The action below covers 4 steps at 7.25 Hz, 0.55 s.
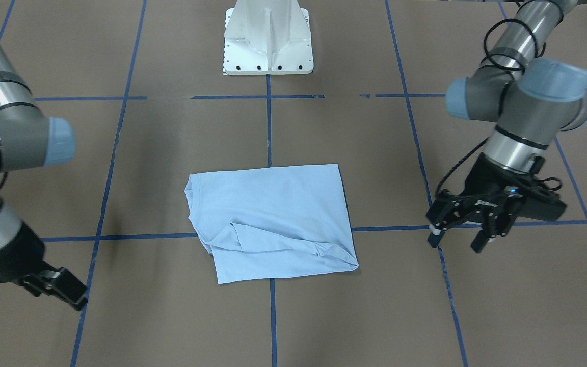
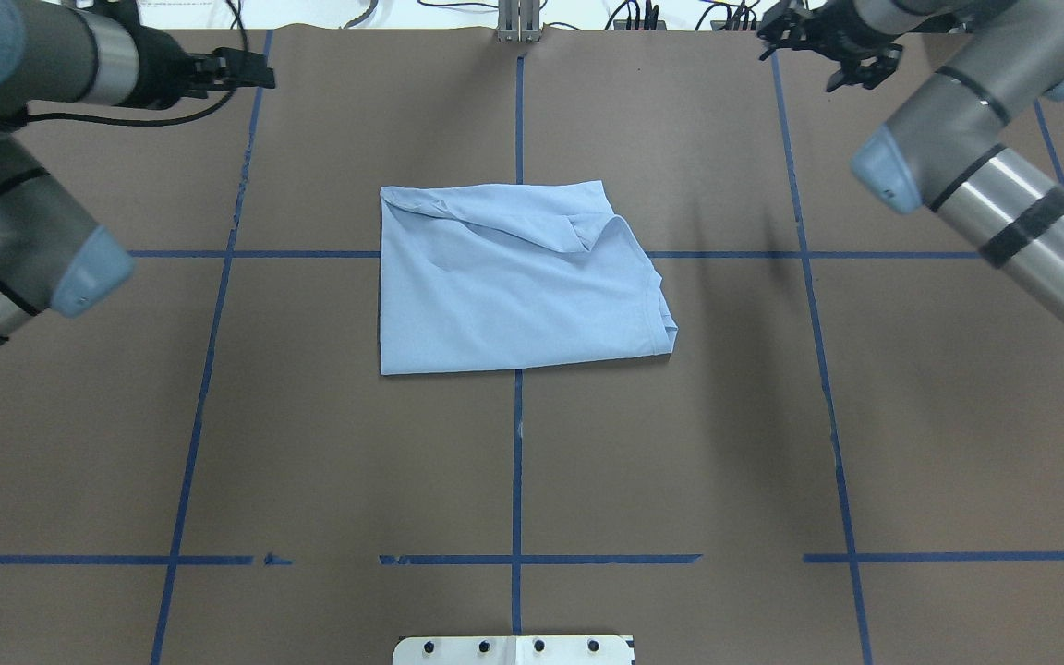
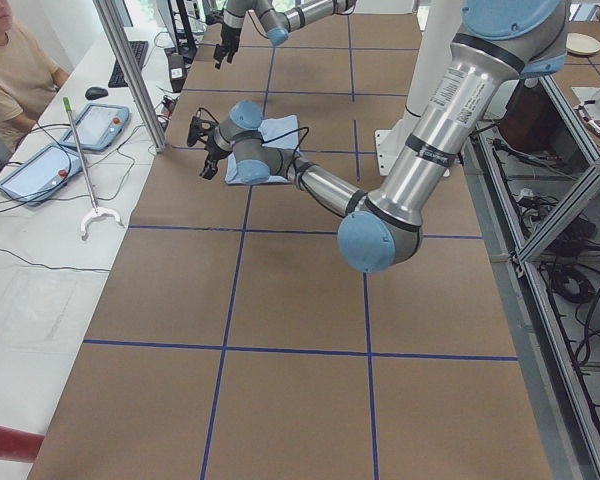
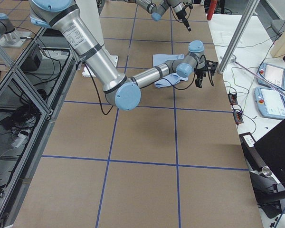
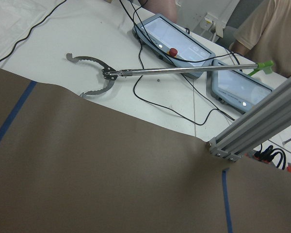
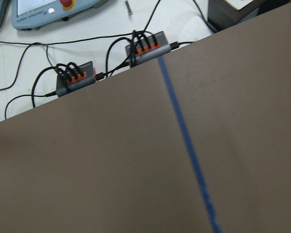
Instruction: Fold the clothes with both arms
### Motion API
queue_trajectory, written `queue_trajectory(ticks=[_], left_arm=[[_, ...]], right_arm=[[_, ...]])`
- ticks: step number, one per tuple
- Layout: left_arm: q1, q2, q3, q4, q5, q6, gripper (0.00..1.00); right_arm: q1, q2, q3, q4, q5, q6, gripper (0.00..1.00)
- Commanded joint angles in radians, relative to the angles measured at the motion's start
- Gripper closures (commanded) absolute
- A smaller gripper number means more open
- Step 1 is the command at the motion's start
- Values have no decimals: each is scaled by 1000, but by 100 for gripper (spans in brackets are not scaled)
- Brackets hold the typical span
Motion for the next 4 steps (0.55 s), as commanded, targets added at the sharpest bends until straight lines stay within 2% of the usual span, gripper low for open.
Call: queue_trajectory(ticks=[1,3,4], left_arm=[[-263,106,-22,97,-280,443,0],[-464,108,-40,386,-363,821,0],[-502,108,-37,498,-362,949,0]], right_arm=[[213,-124,35,-90,207,-443,0],[316,-200,78,-270,222,-792,0],[356,-201,80,-367,222,-935,0]])
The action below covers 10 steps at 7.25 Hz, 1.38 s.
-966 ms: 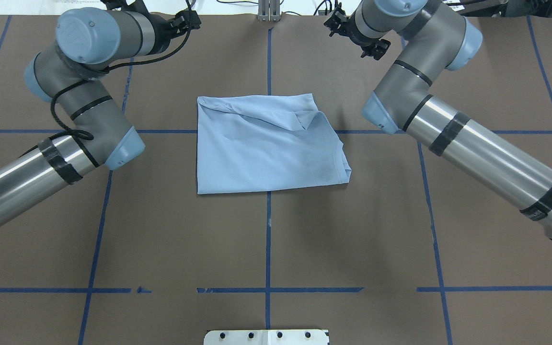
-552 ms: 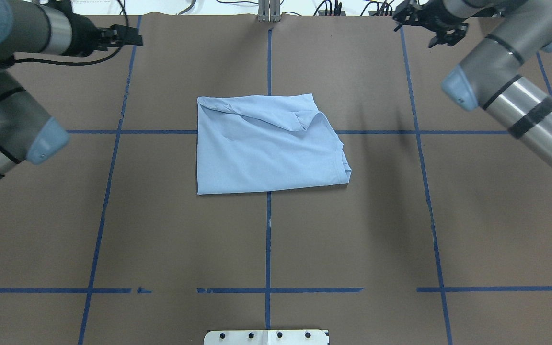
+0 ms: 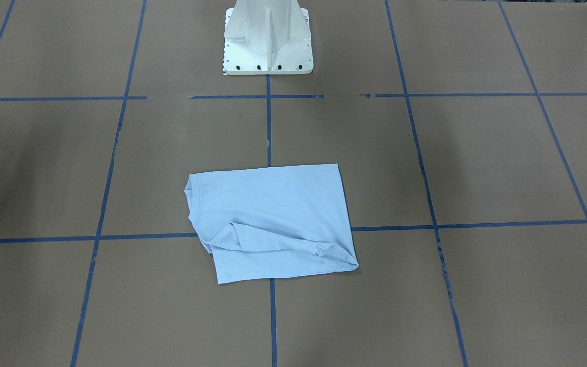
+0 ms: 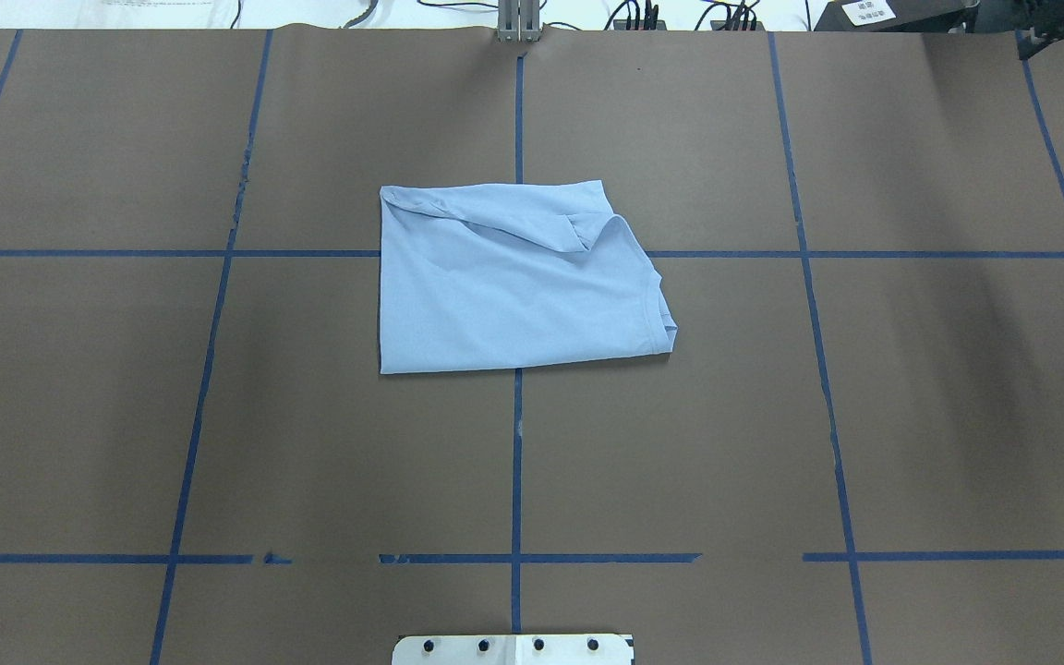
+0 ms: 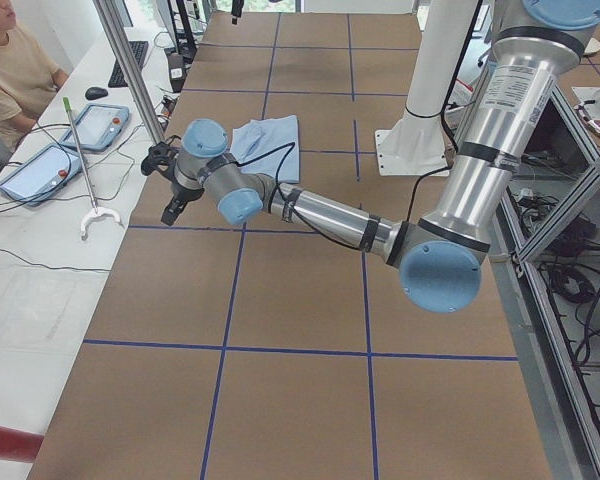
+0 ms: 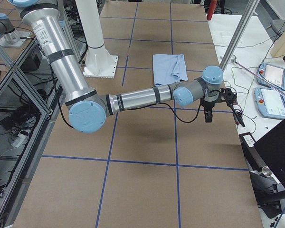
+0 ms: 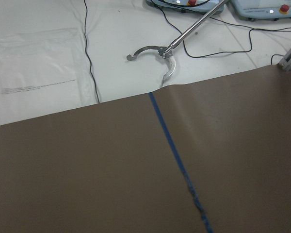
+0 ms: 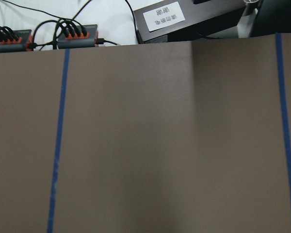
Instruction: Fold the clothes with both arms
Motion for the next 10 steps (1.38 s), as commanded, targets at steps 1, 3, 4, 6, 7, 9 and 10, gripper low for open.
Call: queue_trajectory(ticks=[1,3,4,6,7,9,10], left_arm=[[-93,4,6,214,-17,215,0],[-100,60,-37,318,-17,247,0],[-101,91,-43,399,-19,344,0],[-104,158,-68,431,-19,425,0],[-104,153,-106,522,-17,424,0],[-117,253,-204,557,-23,434,0],[-114,356,-298,538,-10,427,0]], right_arm=[[91,-23,36,-220,5,-297,0],[110,-81,160,-416,-9,-406,0],[108,-136,220,-419,-9,-406,0],[107,-204,259,-410,4,-391,0],[107,-207,259,-409,10,-389,0],[105,-207,247,-411,14,-388,0],[98,-209,248,-409,11,-388,0]])
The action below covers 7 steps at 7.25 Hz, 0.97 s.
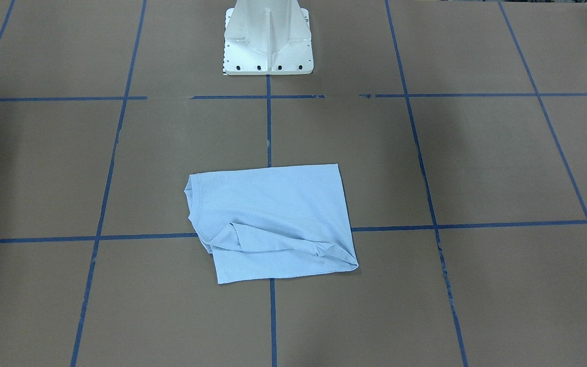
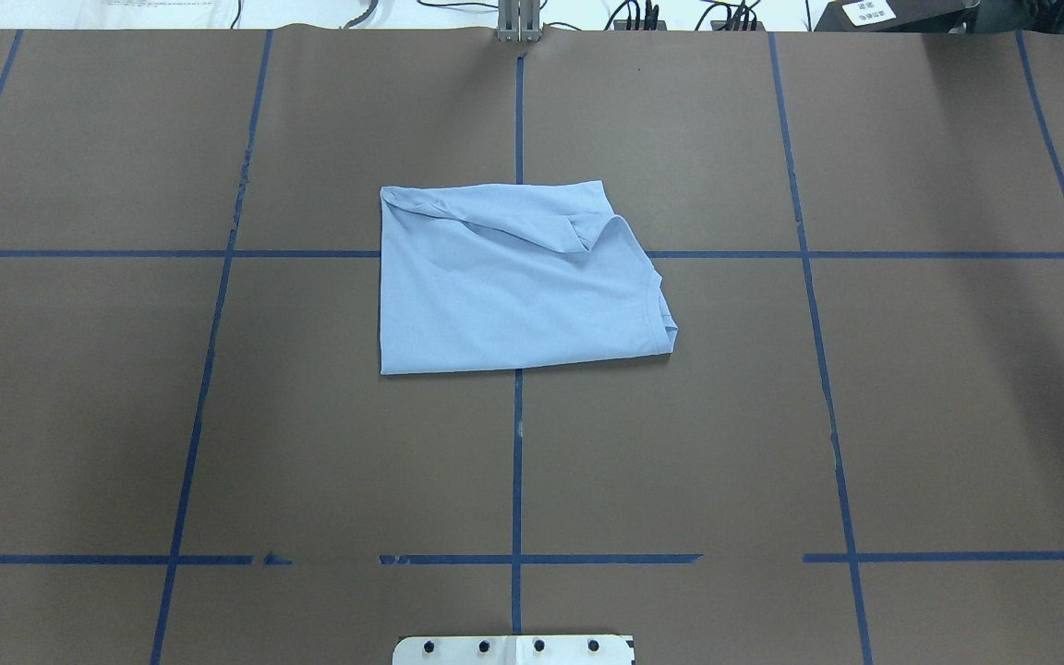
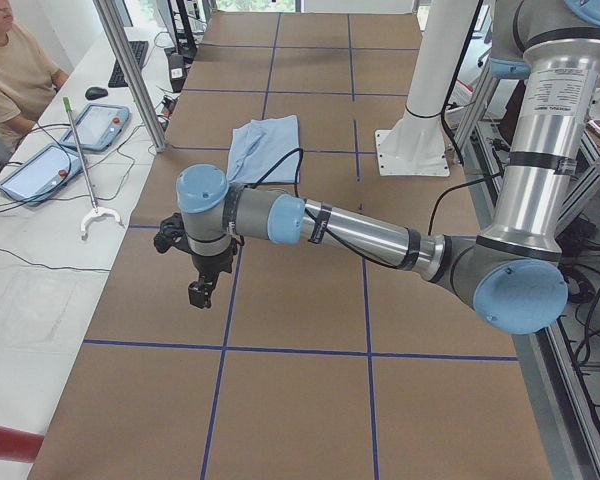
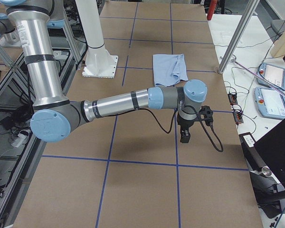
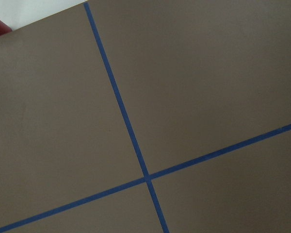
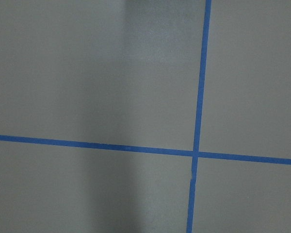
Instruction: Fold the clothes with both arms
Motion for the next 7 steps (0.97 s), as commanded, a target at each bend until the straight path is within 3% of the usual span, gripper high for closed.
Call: queue_trajectory(ticks=[1,2,7], left_arm=[[-3,181,-182,-7,-1,-4,0],[0,222,-206,-13,-2,-1,0],[2,220,-258,-68,0,5,0]], right_arm=[[-6,-3,4,1,0,0,0],[-13,-13,2,1,-2,2,0],[-24,-51,16,1,-2,2,0]])
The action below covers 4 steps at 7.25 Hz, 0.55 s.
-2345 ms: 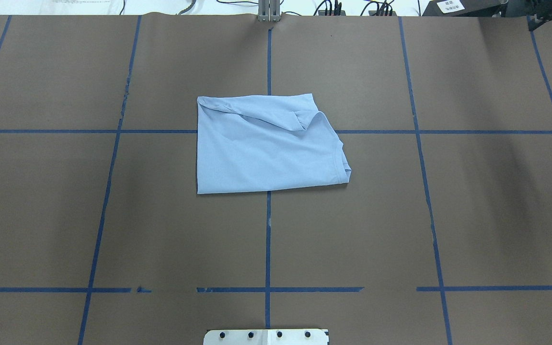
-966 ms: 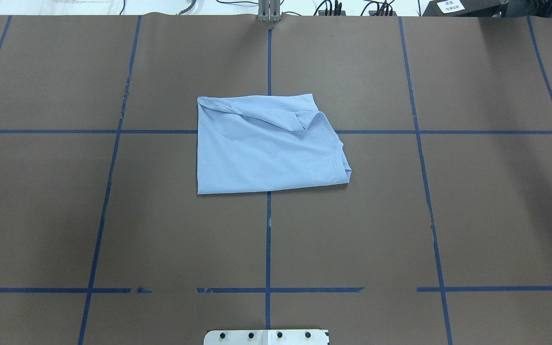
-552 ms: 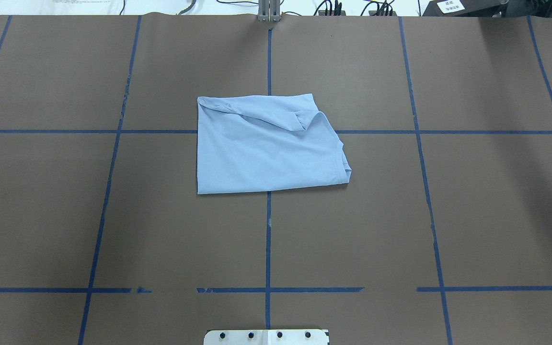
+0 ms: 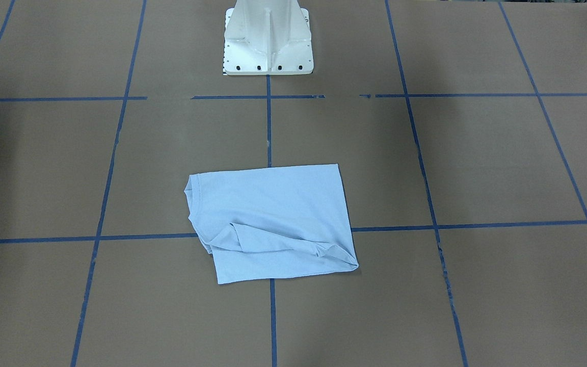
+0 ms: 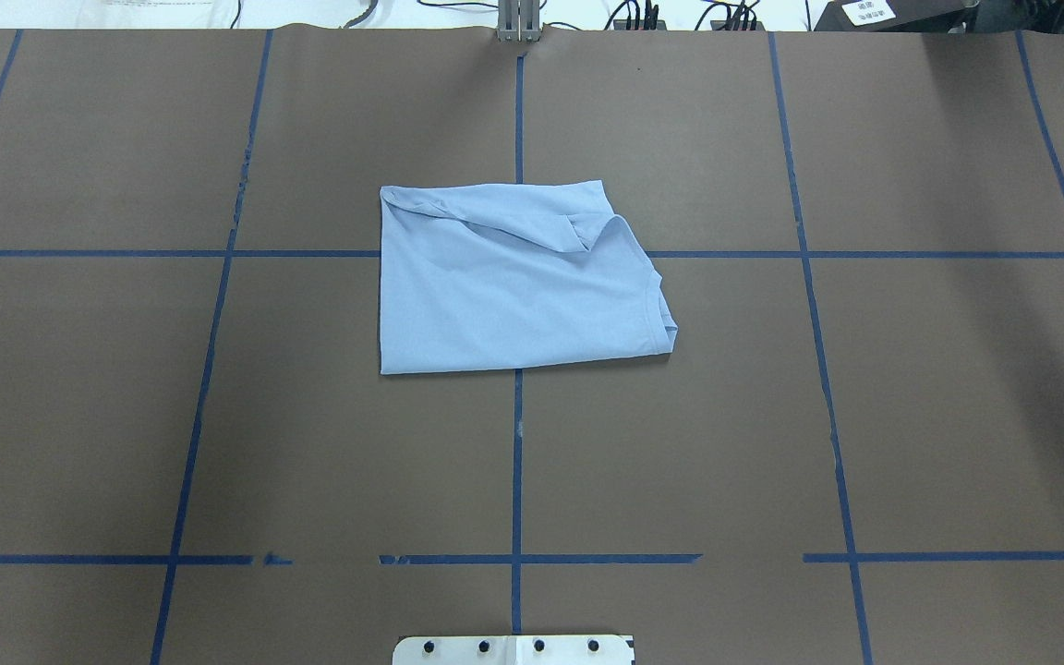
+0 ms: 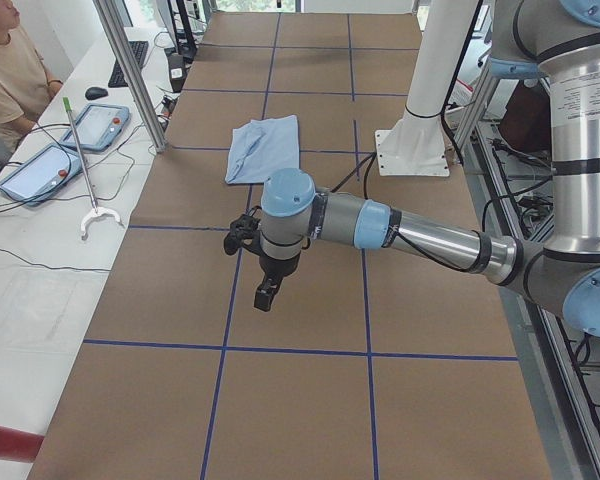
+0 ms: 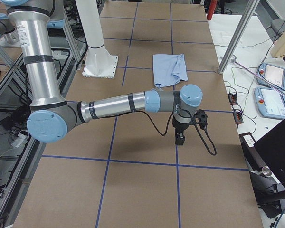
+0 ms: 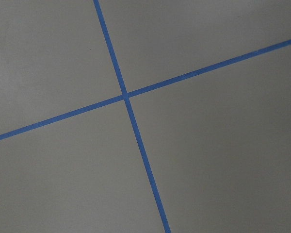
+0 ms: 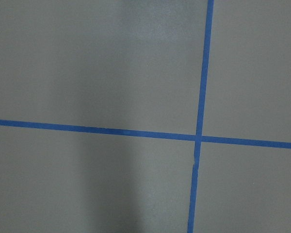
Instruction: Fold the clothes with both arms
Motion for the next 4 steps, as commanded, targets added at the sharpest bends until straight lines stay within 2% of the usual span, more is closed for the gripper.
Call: queue_trajectory(ticks=[1,4], left_arm=[[2,-9,-20,-10,11,-2,0],[6,-27,-14,-7,12,-3,0]], right_arm=[[-1,-7,-2,0,-3,1,0],[-1,-13,-2,0,-1,1,0]])
